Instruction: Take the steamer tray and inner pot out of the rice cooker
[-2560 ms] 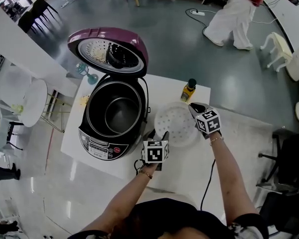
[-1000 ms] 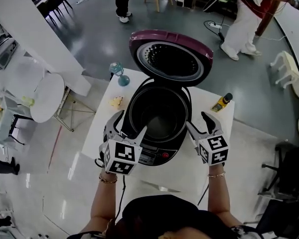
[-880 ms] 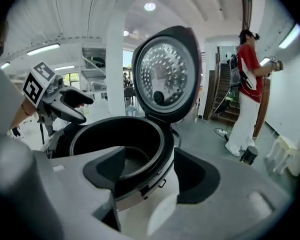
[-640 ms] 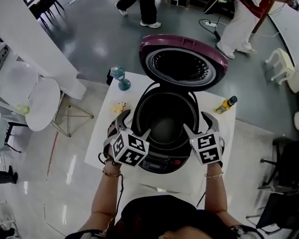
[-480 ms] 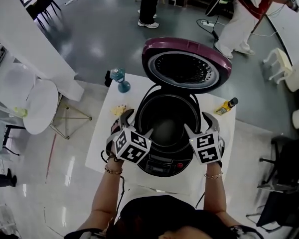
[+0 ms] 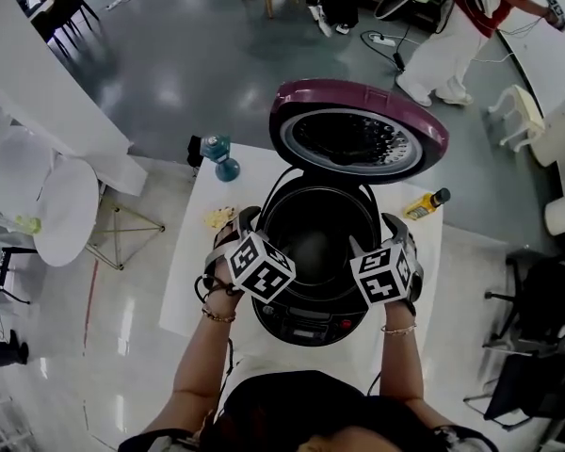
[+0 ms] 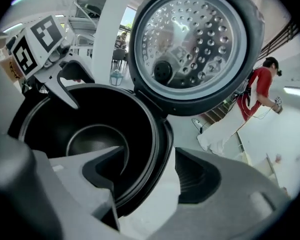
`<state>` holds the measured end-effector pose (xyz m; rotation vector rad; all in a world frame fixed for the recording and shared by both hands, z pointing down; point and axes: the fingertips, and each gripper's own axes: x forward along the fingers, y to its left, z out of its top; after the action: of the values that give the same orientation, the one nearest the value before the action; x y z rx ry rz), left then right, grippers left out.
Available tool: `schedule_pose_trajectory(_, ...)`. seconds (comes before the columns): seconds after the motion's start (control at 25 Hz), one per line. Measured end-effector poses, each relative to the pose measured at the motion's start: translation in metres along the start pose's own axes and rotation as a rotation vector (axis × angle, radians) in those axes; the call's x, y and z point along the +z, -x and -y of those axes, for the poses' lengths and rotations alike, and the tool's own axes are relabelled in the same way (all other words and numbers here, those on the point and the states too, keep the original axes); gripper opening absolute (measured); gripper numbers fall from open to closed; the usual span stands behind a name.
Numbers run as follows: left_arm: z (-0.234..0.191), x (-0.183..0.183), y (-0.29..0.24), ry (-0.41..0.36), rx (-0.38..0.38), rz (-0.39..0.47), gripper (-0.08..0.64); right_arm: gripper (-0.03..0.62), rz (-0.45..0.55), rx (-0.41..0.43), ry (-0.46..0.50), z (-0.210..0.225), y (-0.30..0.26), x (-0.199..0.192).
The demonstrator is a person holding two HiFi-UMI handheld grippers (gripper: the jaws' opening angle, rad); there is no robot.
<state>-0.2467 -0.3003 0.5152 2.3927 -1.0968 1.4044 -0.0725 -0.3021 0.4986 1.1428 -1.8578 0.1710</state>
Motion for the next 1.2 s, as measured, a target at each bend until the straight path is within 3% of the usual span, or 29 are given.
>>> schedule_pose_trajectory(0.16, -0.005, -0.002, -0.01, -0.001, 0.001, -0.037, 0.383, 0.302, -0.073, -0.007, 0.02, 0.004, -0.018, -0.011)
schedule_pose_trajectory(0.36, -0.012, 0.0, -0.012, 0.022, 0.009, -0.059, 0.38, 0.298, -0.074, 0.001, -0.003, 0.008, -0.021, -0.013)
schedule_pose_trajectory(0.44, -0.013, 0.002, -0.01, 0.039, -0.001, -0.056, 0.347, 0.24, -0.067, 0.007, -0.018, 0.008, -0.019, -0.01)
schedule_pose_trajectory(0.52, -0.015, 0.005, -0.006, 0.079, -0.007, -0.033, 0.241, 0.215, -0.049, 0.022, -0.078, 0.009, -0.015, -0.007)
schedule_pose_trajectory(0.56, -0.016, 0.006, -0.005, 0.104, -0.009, -0.022, 0.222, 0.209, -0.039, 0.027, -0.108, 0.01, -0.013, -0.006)
schedule_pose_trajectory(0.84, -0.018, 0.009, -0.002, 0.13, -0.015, -0.009, 0.196, 0.178, 0.003, -0.004, -0.093, 0.01, -0.004, 0.0)
schedule_pose_trajectory(0.88, -0.018, 0.009, -0.001, 0.132, -0.018, -0.01, 0.19, 0.167, 0.019, -0.004, -0.095, 0.01, -0.001, 0.003)
schedule_pose_trajectory(0.92, -0.018, 0.008, 0.0, 0.133, -0.021, -0.011, 0.187, 0.114, 0.041, -0.001, -0.102, 0.009, 0.003, 0.007)
schedule_pose_trajectory(1.2, -0.019, 0.015, 0.017, 0.143, -0.02, 0.022, 0.124, 0.094, 0.165, -0.012, -0.158, 0.014, 0.027, 0.029)
